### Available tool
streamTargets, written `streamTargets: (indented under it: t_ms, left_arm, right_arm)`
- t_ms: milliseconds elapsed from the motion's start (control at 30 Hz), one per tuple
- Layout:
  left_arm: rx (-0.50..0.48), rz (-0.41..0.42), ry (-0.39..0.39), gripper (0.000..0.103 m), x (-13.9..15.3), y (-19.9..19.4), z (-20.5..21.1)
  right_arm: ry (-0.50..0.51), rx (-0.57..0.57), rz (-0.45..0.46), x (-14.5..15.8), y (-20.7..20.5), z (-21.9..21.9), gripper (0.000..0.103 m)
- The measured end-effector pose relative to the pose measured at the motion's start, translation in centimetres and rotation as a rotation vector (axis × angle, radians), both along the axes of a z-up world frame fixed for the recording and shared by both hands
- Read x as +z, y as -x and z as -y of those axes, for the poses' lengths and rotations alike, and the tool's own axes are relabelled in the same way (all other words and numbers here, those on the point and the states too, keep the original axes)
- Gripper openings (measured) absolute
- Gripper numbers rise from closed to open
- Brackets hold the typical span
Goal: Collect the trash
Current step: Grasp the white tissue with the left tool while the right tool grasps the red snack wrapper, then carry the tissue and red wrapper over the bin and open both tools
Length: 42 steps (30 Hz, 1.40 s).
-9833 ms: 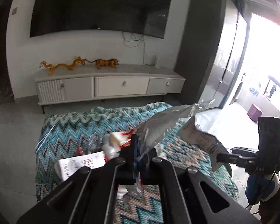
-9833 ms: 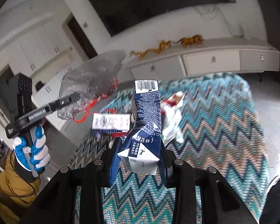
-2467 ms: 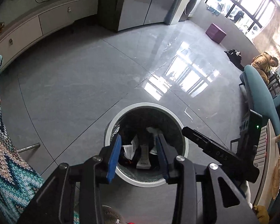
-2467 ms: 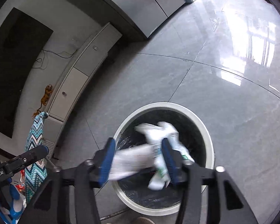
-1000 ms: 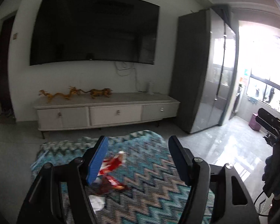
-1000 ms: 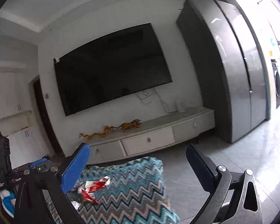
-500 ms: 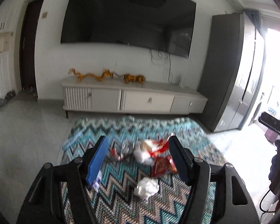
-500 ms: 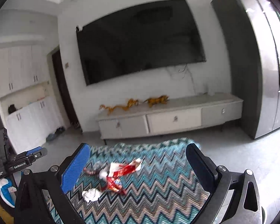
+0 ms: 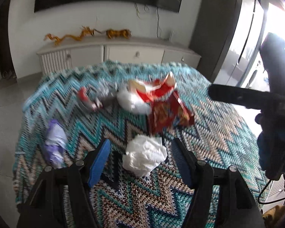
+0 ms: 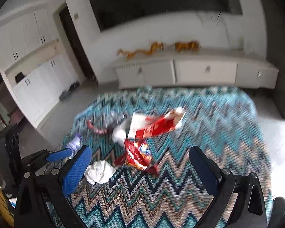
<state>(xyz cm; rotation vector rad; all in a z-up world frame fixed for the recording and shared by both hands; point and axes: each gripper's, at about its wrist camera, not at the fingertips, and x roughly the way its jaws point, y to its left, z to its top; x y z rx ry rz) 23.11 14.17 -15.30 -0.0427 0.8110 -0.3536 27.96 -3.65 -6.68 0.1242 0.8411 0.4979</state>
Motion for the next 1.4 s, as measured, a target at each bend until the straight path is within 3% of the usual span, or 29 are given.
streamTargets:
  t_ms: [67, 133, 400, 500, 733, 1133, 1400]
  left_arm:
    - [-0.002, -0.025, 0.013, 0.06, -1.1, -0.4, -0.1]
    - [-0.008, -0.043, 0.023, 0.055, -1.7, -0.8, -0.2]
    - [-0.036, -0.079, 0.03, 0.026, -3.2, -1.2, 0.0]
    - [-0.038, -0.059, 0.029, 0.022, -2.8, -1.0, 0.1]
    - [-0.014, -0.006, 0.044, 0.02, -0.6, 0.4, 0.1]
    - [0.009, 0.11, 0.018, 0.019, 5.3, 3.7, 1.1]
    - [0.023, 0.196, 0.013, 0.019, 9.9, 5.5, 2.7]
  right_arm:
    - [0.011, 0.026, -0.033, -1.6, -0.8, -1.1, 0.101]
    - [0.013, 0.043, -0.057, -2.7, -1.5, -1.8, 0.091]
    - [0.025, 0.095, -0.134, -5.9, -3.0, -3.1, 0.042]
    - [0.014, 0.102, -0.132, -6.0, -2.6, -2.8, 0.03]
    - [-0.006, 0.088, -0.075, -3.7, -1.1, -0.9, 0.023]
    - [-0.047, 0.064, 0.069, 2.3, 4.3, 3.0, 0.023]
    - [-0.086, 0.004, 0.194, 7.2, 8.6, 8.1, 0.023]
